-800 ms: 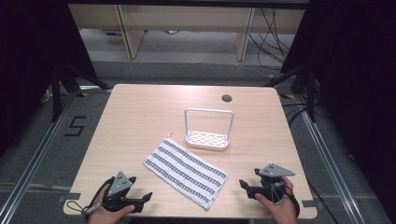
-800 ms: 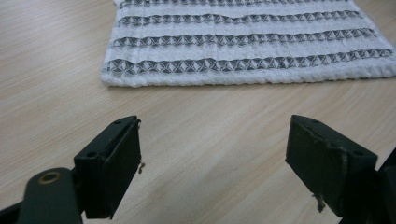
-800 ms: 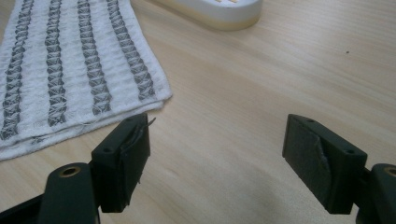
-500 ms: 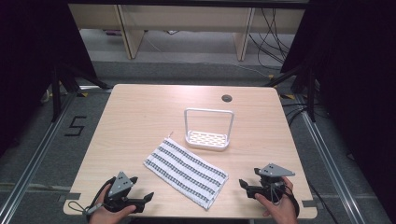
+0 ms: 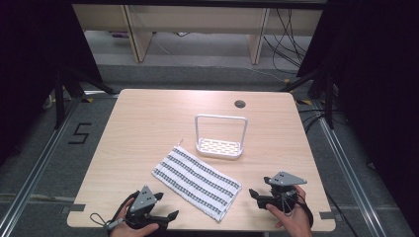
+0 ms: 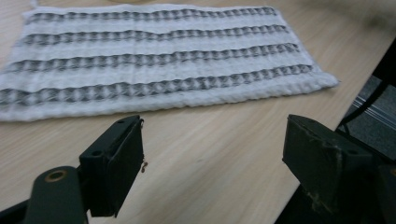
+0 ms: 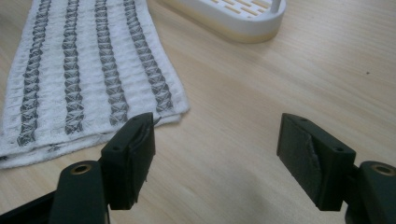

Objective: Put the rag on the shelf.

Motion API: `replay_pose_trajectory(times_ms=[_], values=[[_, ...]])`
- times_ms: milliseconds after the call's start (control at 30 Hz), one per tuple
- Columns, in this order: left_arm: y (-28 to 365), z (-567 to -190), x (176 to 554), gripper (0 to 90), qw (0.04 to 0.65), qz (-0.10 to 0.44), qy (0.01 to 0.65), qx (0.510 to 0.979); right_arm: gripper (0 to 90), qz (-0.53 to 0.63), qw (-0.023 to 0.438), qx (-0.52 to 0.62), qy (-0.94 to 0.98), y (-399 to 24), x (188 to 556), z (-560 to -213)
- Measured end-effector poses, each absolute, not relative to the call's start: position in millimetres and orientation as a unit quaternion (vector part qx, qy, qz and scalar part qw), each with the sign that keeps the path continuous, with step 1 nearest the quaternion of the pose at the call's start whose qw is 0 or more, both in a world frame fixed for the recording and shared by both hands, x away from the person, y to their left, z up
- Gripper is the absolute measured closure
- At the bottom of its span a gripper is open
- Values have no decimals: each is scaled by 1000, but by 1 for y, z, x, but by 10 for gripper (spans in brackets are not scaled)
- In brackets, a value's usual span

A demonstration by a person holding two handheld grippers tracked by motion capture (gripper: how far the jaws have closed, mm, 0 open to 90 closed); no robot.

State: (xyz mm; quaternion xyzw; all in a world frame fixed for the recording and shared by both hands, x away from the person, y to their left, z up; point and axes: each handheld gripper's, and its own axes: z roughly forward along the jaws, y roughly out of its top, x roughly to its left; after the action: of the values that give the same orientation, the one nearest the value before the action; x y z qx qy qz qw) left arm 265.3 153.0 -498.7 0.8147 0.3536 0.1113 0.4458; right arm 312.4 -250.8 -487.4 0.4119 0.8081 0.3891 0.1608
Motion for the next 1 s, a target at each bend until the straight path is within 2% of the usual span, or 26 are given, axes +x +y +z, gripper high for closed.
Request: replay_pose_trajectory(times_ms=[167, 267, 300, 567, 600, 633, 1000], values=[[138, -500, 264, 196, 442, 106, 339, 824, 319, 377, 151, 414, 815, -241, 312, -487], [132, -499, 266, 196, 430, 107, 323, 836, 335, 376, 158, 395, 824, -237, 316, -488], [128, -500, 265, 196, 444, 100, 329, 827, 343, 375, 170, 379, 829, -237, 319, -488], [104, -496, 272, 210, 459, 71, 314, 828, 373, 369, 161, 371, 837, -228, 325, -490], [103, -496, 273, 213, 453, 71, 311, 833, 377, 364, 146, 381, 837, -227, 324, -489], [98, -496, 275, 213, 453, 64, 307, 835, 379, 368, 162, 366, 840, -228, 327, -490], [71, -494, 284, 221, 441, 53, 277, 852, 410, 356, 152, 347, 854, -213, 335, -492]])
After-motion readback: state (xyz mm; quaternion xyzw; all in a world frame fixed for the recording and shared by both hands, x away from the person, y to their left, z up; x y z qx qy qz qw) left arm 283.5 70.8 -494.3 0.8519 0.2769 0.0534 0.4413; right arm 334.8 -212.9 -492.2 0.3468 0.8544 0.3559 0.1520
